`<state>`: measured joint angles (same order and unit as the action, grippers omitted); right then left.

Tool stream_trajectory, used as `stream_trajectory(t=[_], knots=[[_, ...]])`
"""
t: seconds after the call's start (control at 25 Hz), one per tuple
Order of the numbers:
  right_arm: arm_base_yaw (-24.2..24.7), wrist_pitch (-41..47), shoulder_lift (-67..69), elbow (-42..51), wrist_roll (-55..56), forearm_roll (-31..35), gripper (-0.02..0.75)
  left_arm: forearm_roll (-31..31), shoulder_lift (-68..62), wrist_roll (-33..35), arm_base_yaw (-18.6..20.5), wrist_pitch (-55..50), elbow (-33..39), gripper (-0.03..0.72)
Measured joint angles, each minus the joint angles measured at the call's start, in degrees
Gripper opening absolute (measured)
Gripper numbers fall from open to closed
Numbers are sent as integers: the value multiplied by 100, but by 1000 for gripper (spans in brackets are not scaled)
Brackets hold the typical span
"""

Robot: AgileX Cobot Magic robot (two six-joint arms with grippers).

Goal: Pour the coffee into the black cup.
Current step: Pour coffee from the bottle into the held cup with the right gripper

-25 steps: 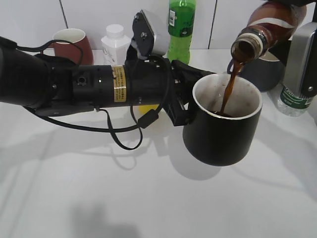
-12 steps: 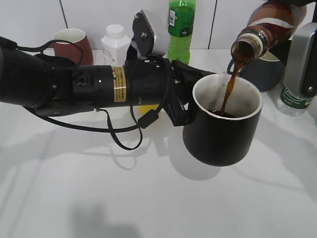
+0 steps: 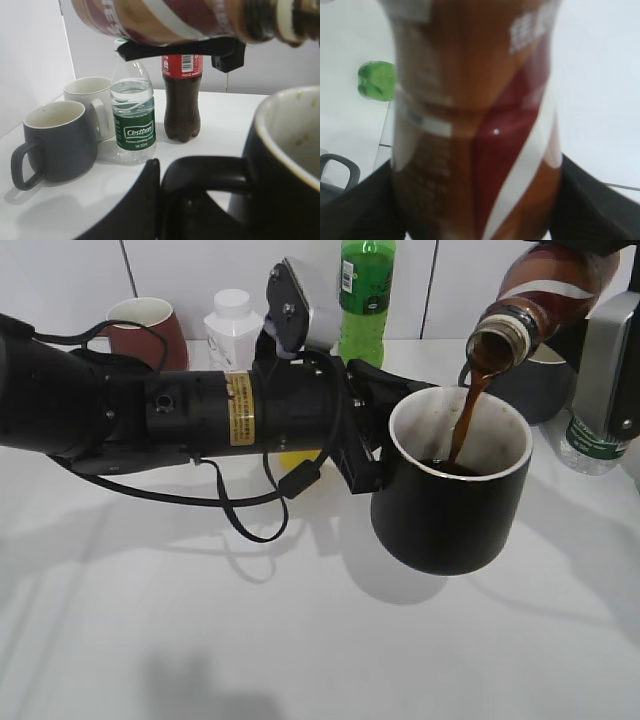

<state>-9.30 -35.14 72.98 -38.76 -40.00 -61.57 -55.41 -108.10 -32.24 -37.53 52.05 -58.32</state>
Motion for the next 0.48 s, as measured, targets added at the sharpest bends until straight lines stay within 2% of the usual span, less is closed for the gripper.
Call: stream_trajectory(t=[0.48], knots=[[0,0,0,0,-164,0,535,0,0,0,0,5,0,36]])
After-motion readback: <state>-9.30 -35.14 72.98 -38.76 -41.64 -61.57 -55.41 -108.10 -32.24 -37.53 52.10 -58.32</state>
